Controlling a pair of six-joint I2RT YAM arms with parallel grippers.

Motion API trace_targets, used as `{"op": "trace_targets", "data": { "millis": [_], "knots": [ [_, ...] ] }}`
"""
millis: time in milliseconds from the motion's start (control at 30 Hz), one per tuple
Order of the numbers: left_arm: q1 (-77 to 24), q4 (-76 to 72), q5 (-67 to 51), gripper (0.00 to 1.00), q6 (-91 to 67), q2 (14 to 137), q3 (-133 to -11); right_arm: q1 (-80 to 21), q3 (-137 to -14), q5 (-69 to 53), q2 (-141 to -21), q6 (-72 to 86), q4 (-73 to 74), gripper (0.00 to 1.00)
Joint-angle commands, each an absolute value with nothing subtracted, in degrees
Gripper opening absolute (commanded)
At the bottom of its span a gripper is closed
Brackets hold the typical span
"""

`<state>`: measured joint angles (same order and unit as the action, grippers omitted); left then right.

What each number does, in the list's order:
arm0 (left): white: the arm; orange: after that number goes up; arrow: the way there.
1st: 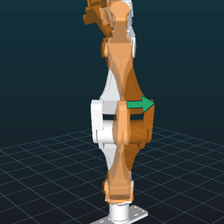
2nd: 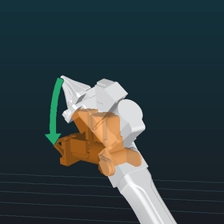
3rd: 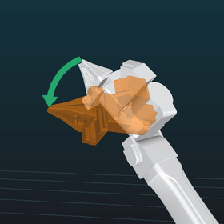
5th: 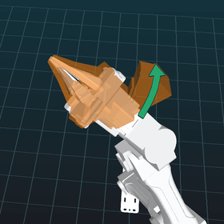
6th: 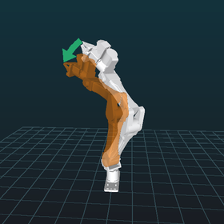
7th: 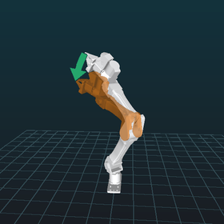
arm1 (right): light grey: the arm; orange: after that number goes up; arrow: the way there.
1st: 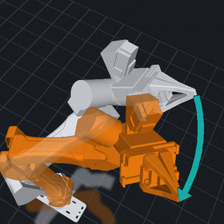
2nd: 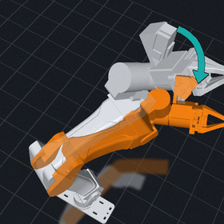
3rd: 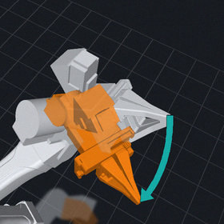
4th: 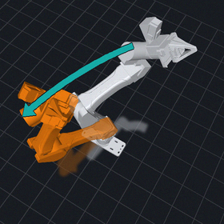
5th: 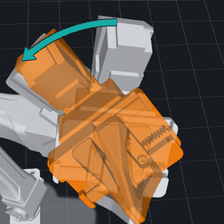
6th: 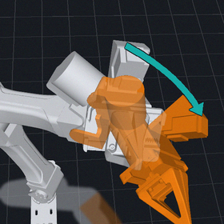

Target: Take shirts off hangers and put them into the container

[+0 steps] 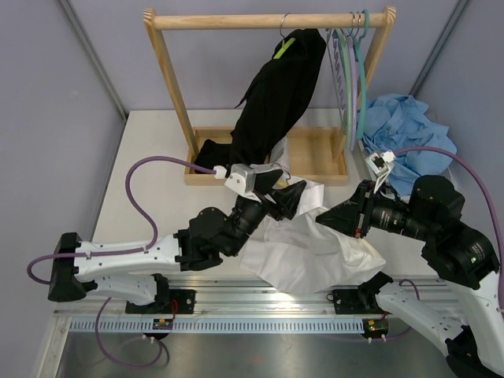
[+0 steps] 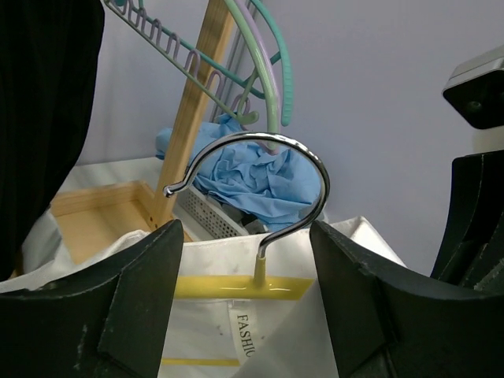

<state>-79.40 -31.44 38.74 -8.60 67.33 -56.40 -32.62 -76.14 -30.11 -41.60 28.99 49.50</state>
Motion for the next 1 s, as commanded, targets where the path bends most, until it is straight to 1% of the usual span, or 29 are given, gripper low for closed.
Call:
{"op": "trace_targets", "data": {
  "millis": [0, 33, 67, 167, 200, 267, 300, 333, 400, 433, 500, 533, 567, 600, 633, 733, 867, 967],
  "knots": [
    [-78.7, -35.2, 36.7, 0.68, -13.2, 68.4, -59.5, -32.8, -76.3, -32.4, -40.8, 29.4, 43.5, 0.0],
    [-78.4, -35.3, 36.5, 0.66, -13.4, 68.6, -59.6, -32.8, -76.0, -32.7, -40.7, 29.4, 43.2, 0.0],
    [-78.2, -35.2, 36.2, 0.61, -14.1, 68.6, -59.7, -32.8, -75.9, -32.7, -40.7, 29.4, 43.2, 0.0],
    [-78.0, -35.3, 35.9, 0.53, -14.6, 69.1, -60.0, -32.8, -75.8, -32.5, -40.7, 29.4, 42.8, 0.0],
    [-78.0, -35.1, 35.5, 0.45, -14.7, 69.1, -60.4, -32.9, -75.7, -32.3, -40.6, 29.4, 42.7, 0.0],
    [-78.0, -34.5, 35.3, 0.35, -14.9, 69.4, -61.3, -32.8, -75.6, -31.8, -40.7, 29.4, 42.8, 0.0],
    [-78.0, -33.9, 35.1, 0.25, -15.0, 69.5, -61.5, -32.8, -75.6, -31.6, -40.8, 29.4, 42.8, 0.0],
    [-78.0, -33.6, 34.9, 0.19, -15.1, 69.5, -61.9, -32.8, -75.6, -31.3, -40.7, 29.4, 42.8, 0.0],
    [-78.0, -32.5, 35.1, 0.08, -15.6, 69.4, -62.1, -32.8, -75.7, -30.6, -40.7, 29.4, 42.8, 0.0],
    [-78.0, -32.3, 35.1, 0.0, -15.7, 69.3, -62.2, -32.8, -75.6, -30.2, -40.8, 29.4, 43.0, 0.0],
    [-78.0, -31.1, 35.2, 0.0, -15.8, 69.3, -62.7, -32.8, -75.6, -29.9, -41.0, 29.4, 43.1, 0.0],
    [-78.0, -30.4, 35.5, 0.0, -15.6, 69.5, -63.1, -32.8, -75.8, -29.8, -41.2, 28.9, 43.6, 0.03],
    [-78.0, -29.6, 36.2, 0.0, -14.9, 69.7, -63.6, -32.8, -75.9, -29.7, -41.4, 28.7, 44.0, 0.16],
    [-78.0, -29.0, 37.0, 0.0, -14.2, 70.2, -64.8, -32.8, -76.1, -29.8, -41.5, 28.2, 44.3, 0.34],
    [-78.0, -28.9, 37.3, 0.0, -13.3, 70.6, -65.0, -32.8, -76.4, -29.9, -41.7, 27.3, 44.8, 0.49],
    [-75.5, -27.5, 37.1, 0.0, -10.0, 72.4, -67.9, -32.8, -77.6, -29.6, -41.5, 25.5, 47.0, 0.64],
    [-69.0, -22.6, 32.9, 0.0, -11.2, 75.2, -72.6, -32.8, -79.8, -28.0, -41.6, 23.5, 51.8, 0.66],
    [-67.1, -20.0, 32.3, 0.0, -10.1, 76.7, -75.8, -32.8, -80.3, -26.6, -40.5, 22.7, 54.3, 0.67]
  ]
}}
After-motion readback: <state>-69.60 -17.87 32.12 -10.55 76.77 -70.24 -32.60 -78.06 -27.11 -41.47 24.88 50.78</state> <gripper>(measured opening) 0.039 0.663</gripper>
